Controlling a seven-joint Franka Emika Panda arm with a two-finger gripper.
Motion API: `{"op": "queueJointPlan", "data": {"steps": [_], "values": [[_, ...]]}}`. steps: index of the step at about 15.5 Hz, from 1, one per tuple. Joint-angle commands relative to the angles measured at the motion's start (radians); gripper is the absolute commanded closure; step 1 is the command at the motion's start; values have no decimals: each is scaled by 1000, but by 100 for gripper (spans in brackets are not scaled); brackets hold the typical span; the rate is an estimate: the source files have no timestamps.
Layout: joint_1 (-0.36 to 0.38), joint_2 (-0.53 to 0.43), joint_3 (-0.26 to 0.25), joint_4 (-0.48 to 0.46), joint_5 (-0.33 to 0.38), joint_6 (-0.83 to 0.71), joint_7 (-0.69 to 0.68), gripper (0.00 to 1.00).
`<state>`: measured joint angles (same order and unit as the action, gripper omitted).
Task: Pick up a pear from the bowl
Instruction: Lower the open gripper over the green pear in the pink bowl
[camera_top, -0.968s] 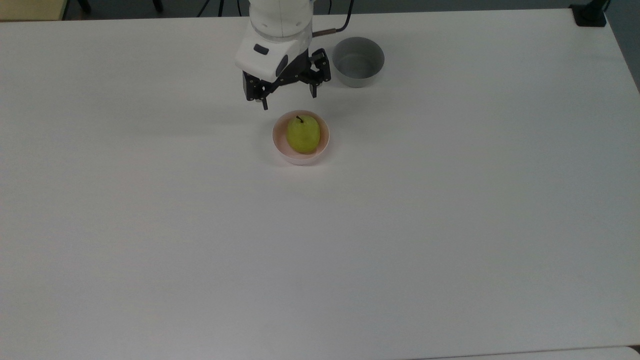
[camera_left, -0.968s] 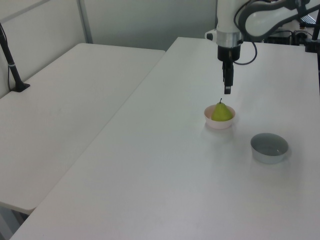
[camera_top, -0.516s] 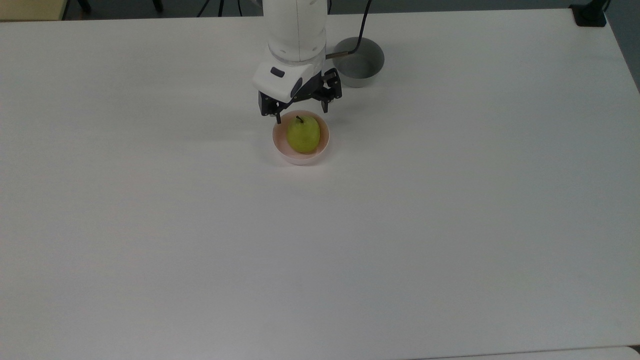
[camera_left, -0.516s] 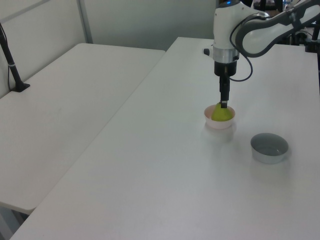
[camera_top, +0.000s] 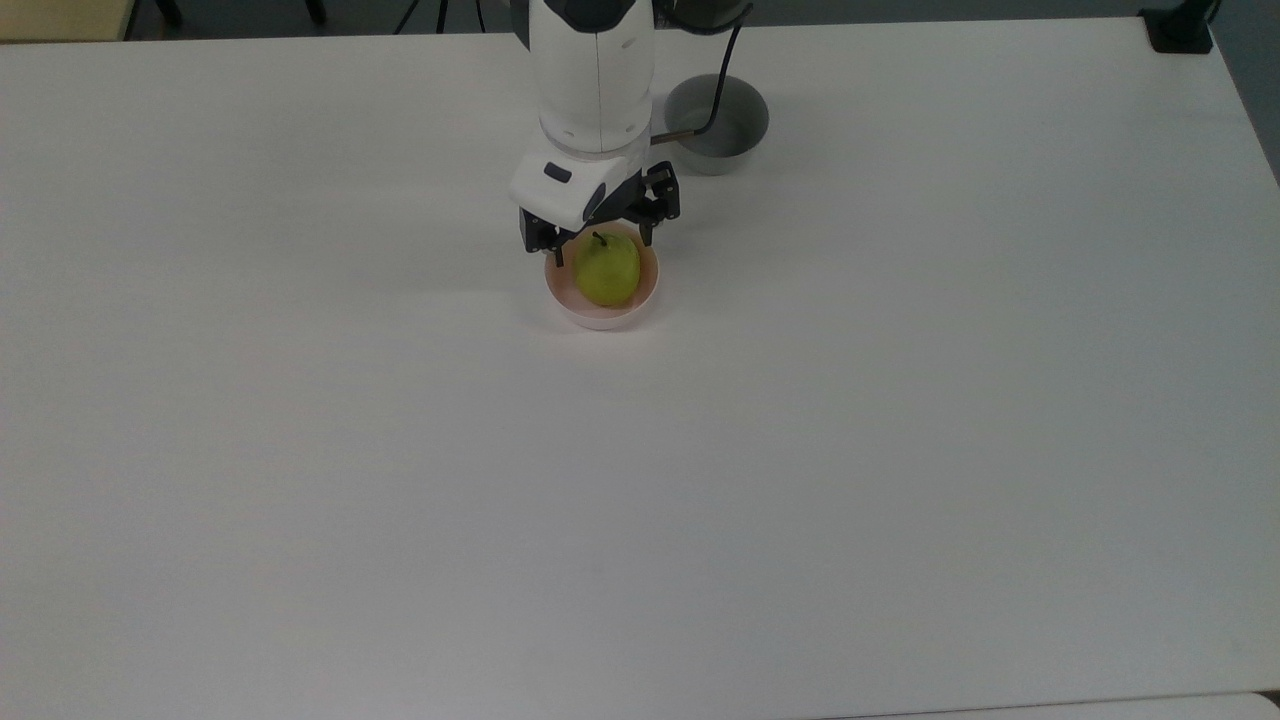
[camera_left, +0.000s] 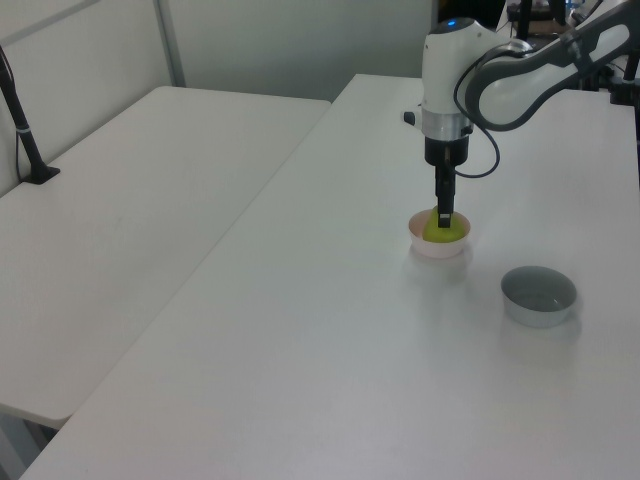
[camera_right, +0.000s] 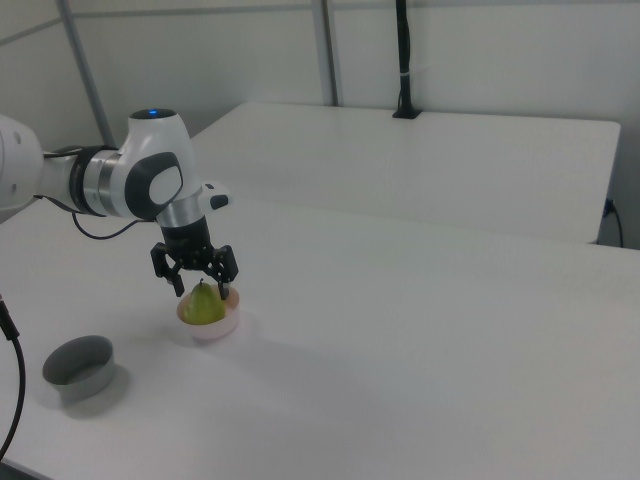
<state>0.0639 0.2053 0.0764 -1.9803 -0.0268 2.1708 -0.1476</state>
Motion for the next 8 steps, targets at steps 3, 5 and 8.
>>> {"op": "queueJointPlan", "data": {"steps": [3, 5, 8], "values": [[11, 13, -3, -37, -39, 55, 31, 28], [8, 13, -3, -38, -41, 55, 31, 54], [8, 11, -3, -37, -41, 54, 31, 90]]}}
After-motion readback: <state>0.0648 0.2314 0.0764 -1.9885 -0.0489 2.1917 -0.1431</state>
